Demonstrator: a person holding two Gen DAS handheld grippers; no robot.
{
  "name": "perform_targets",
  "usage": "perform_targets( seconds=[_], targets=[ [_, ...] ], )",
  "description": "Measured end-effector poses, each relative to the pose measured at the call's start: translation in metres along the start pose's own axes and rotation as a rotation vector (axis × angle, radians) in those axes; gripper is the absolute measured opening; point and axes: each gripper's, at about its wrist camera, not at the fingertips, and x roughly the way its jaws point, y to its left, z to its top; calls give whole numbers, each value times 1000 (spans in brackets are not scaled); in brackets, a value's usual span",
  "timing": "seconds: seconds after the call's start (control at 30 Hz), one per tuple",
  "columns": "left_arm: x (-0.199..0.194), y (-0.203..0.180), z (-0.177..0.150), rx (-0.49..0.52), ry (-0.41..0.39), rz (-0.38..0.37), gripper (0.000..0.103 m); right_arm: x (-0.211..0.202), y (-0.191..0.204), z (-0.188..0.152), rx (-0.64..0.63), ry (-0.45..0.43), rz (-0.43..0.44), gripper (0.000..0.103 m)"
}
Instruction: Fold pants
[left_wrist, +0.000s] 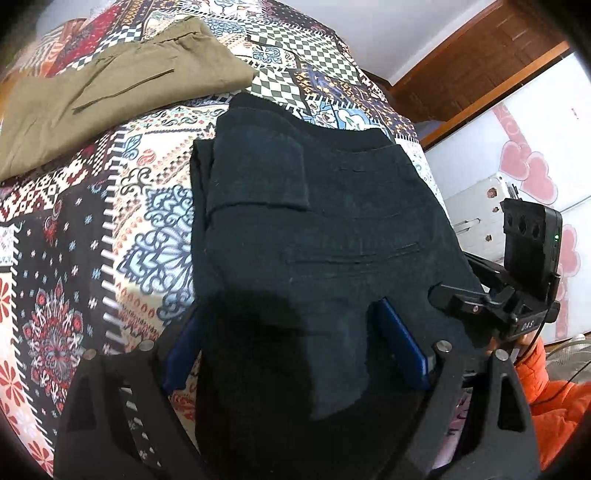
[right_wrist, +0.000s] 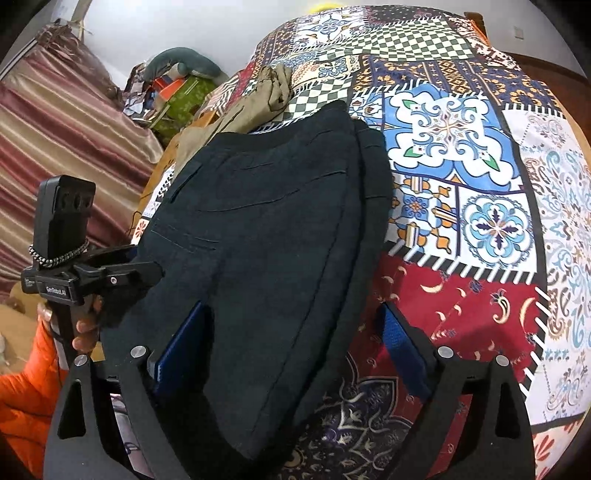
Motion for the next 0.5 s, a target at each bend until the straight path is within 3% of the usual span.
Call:
perform_targets(
  seconds=[0.17, 0.23, 0.5],
  targets=[
    [3, -7, 4, 28, -10, 25, 88, 11, 7, 14, -29, -13, 0, 93],
    [3, -6, 7, 22, -16, 32, 83, 13, 10, 17, -40, -20, -8, 91],
    [-5, -1, 11, 1, -82, 70, 57, 7, 17, 25, -74, -51, -33, 67]
  ],
)
